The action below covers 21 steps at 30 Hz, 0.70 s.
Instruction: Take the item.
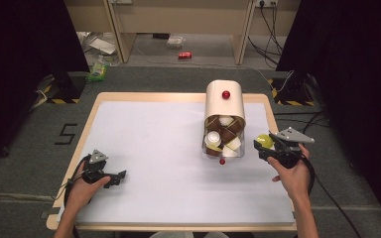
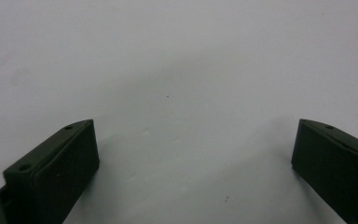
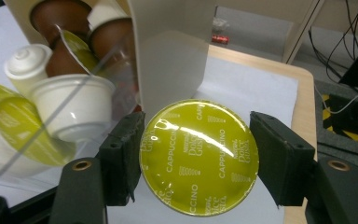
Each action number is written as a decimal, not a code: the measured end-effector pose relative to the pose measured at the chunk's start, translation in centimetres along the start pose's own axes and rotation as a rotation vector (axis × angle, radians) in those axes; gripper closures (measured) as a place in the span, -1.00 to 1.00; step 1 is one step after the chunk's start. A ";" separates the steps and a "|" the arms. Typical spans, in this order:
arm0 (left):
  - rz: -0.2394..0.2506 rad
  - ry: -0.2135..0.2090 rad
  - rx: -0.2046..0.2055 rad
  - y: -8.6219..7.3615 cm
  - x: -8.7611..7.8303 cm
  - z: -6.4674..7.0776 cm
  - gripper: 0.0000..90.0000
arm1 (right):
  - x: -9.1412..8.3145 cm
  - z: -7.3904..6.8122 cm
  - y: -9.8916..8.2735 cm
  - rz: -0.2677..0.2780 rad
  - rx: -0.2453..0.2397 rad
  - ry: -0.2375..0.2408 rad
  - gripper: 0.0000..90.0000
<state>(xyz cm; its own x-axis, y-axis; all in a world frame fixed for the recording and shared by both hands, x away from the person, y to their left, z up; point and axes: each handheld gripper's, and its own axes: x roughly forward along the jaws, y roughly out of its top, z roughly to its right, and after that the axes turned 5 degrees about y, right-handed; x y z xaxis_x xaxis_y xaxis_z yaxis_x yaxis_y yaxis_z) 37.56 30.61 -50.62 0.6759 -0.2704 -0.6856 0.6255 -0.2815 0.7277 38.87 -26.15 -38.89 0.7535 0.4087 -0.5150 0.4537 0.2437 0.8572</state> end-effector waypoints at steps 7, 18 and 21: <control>0.000 0.000 0.000 0.0 0.0 0.0 -1.00 | 1.4 0.8 -1.3 -0.040 0.021 -0.010 -0.14; 0.000 0.000 0.000 0.0 0.0 0.0 -1.00 | 3.3 1.8 -3.3 -0.110 0.036 -0.022 -0.14; 0.000 0.000 0.000 0.0 0.0 0.0 -1.00 | 3.9 1.8 -3.8 -0.127 0.037 -0.021 -0.14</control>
<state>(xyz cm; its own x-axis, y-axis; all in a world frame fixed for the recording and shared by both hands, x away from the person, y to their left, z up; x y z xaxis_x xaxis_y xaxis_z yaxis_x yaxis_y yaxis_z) 37.57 30.61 -50.62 0.6759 -0.2703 -0.6856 0.6255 -0.2815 0.7276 40.94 -27.08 -44.13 0.6986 0.3584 -0.6193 0.5626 0.2596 0.7849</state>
